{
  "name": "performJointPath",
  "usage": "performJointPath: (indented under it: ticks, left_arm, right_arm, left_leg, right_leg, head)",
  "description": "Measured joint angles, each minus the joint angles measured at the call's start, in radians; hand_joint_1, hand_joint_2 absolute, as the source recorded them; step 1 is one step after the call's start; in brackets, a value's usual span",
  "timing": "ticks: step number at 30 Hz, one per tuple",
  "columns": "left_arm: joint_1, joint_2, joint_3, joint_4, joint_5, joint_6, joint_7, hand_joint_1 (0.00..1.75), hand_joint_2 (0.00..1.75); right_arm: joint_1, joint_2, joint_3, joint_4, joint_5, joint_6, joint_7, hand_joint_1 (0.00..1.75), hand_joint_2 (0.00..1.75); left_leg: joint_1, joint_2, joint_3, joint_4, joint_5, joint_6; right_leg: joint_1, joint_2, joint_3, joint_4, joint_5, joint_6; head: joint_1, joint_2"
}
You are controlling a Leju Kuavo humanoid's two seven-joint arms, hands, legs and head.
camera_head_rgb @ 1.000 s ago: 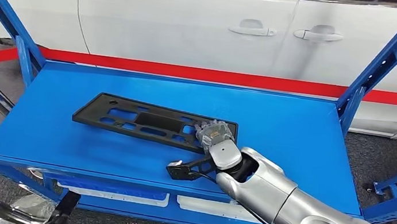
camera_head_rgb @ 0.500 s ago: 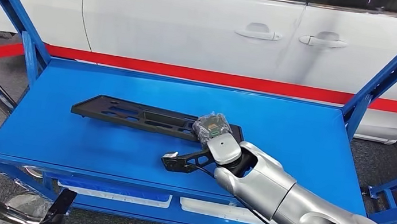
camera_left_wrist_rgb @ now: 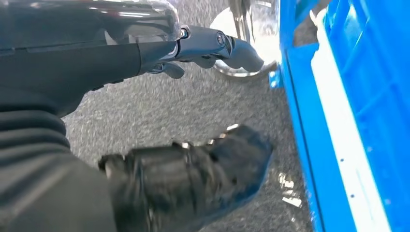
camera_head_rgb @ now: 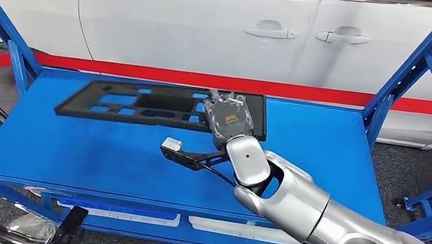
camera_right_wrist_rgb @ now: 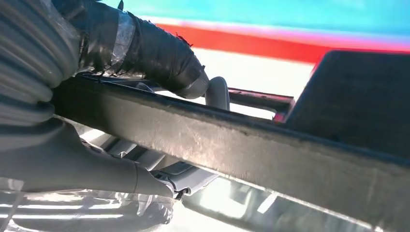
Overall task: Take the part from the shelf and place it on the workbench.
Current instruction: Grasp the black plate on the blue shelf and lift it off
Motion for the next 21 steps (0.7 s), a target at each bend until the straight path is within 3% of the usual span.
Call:
performJointPath:
  ticks: [1,2,3,5,7,10,12,14,16,17,18,19,21]
  left_arm:
    - [0.0,0.0,0.003,0.0,0.001,0.009,0.007,0.0,1.75]
    - [0.001,0.0,0.006,0.0,0.002,0.015,0.018,0.0,1.75]
    - [0.001,0.0,0.01,0.0,0.003,0.018,0.032,0.0,1.75]
    - [0.001,0.0,0.017,0.0,0.008,0.019,0.061,0.0,1.75]
    - [0.001,0.0,0.024,0.0,0.008,0.023,0.081,0.0,1.75]
    - [0.001,-0.001,0.033,0.001,0.003,0.031,0.095,0.0,1.75]
    - [0.002,-0.003,0.039,0.002,0.003,0.033,0.097,0.0,1.75]
    - [0.0,-0.005,0.043,0.002,0.003,0.033,0.096,0.0,1.75]
    - [-0.002,-0.006,0.049,0.002,0.005,0.033,0.097,0.0,1.75]
    - [-0.002,-0.006,0.055,0.003,0.006,0.034,0.098,0.0,1.75]
    - [-0.002,-0.007,0.059,0.003,0.008,0.034,0.099,0.0,1.75]
    - [-0.002,-0.008,0.063,0.003,0.01,0.033,0.1,0.0,1.75]
    - [-0.003,-0.01,0.07,0.004,0.011,0.032,0.1,0.0,1.75]
  right_arm:
    - [0.004,-0.012,-0.013,-0.032,0.008,-0.027,0.01,1.75,1.75]
    - [0.01,-0.026,-0.027,-0.067,0.015,-0.055,0.022,1.75,1.75]
    - [0.017,-0.039,-0.042,-0.101,0.019,-0.081,0.033,1.75,1.75]
    - [0.031,-0.068,-0.077,-0.175,0.023,-0.138,0.054,1.75,1.75]
    - [0.046,-0.097,-0.118,-0.252,0.019,-0.198,0.067,1.75,1.75]
    - [0.07,-0.134,-0.177,-0.352,0.007,-0.257,0.072,1.75,1.75]
    - [0.086,-0.156,-0.216,-0.406,-0.01,-0.289,0.072,1.75,1.75]
    - [0.105,-0.176,-0.255,-0.452,-0.044,-0.34,0.07,1.75,1.75]
    - [0.135,-0.189,-0.29,-0.493,-0.125,-0.419,0.066,1.75,1.75]
    - [0.15,-0.193,-0.306,-0.51,-0.18,-0.458,0.06,1.75,1.75]
    - [0.161,-0.196,-0.322,-0.525,-0.233,-0.49,0.055,1.75,1.75]
    - [0.169,-0.199,-0.337,-0.538,-0.274,-0.511,0.05,1.75,1.75]
    - [0.177,-0.204,-0.364,-0.562,-0.329,-0.529,0.043,1.75,1.75]
  left_leg:
    - [0.0,0.0,-0.029,0.06,-0.019,-0.001]
    - [0.0,0.0,-0.046,0.091,-0.019,-0.001]
    - [0.0,0.0,-0.045,0.081,0.001,0.0]
    - [0.0,0.0,0.0,-0.03,0.074,0.004]
    - [-0.004,-0.001,0.052,-0.139,0.112,0.011]
    - [-0.006,-0.003,0.068,-0.174,0.105,0.023]
    - [-0.002,-0.002,0.074,-0.181,0.108,0.034]
    - [0.0,-0.001,0.079,-0.188,0.109,0.045]
    - [-0.001,-0.001,0.08,-0.188,0.108,0.051]
    - [-0.002,-0.001,0.081,-0.188,0.108,0.052]
    - [-0.003,-0.001,0.082,-0.187,0.107,0.053]
    - [-0.003,-0.002,0.084,-0.187,0.106,0.053]
    - [-0.005,-0.002,0.086,-0.187,0.104,0.051]
  right_leg:
    - [0.001,0.0,0.001,0.001,-0.001,-0.002]
    - [0.002,0.001,0.003,0.002,-0.004,-0.003]
    - [0.002,0.001,0.006,0.003,-0.006,-0.004]
    - [0.002,0.003,0.013,0.007,-0.014,0.0]
    - [0.006,0.004,0.013,0.013,-0.021,0.008]
    - [0.009,0.006,0.01,0.012,-0.02,0.023]
    - [0.008,0.005,0.006,0.026,-0.035,0.034]
    - [0.006,0.004,-0.032,0.11,-0.083,0.043]
    - [0.005,0.003,-0.096,0.239,-0.135,0.05]
    - [0.005,0.003,-0.117,0.278,-0.141,0.051]
    - [0.004,0.003,-0.123,0.282,-0.129,0.051]
    - [0.004,0.003,-0.109,0.245,-0.099,0.049]
    - [0.004,0.003,-0.047,0.109,-0.032,0.041]
  head:
    - [0.0,0.0]
    - [0.0,0.0]
    - [0.0,0.0]
    - [0.0,0.0]
    - [0.0,0.0]
    - [0.0,0.0]
    - [0.001,0.0]
    - [0.003,0.0]
    - [0.004,0.0]
    - [0.004,0.0]
    - [0.004,0.0]
    - [0.004,0.0]
    - [0.004,0.0]
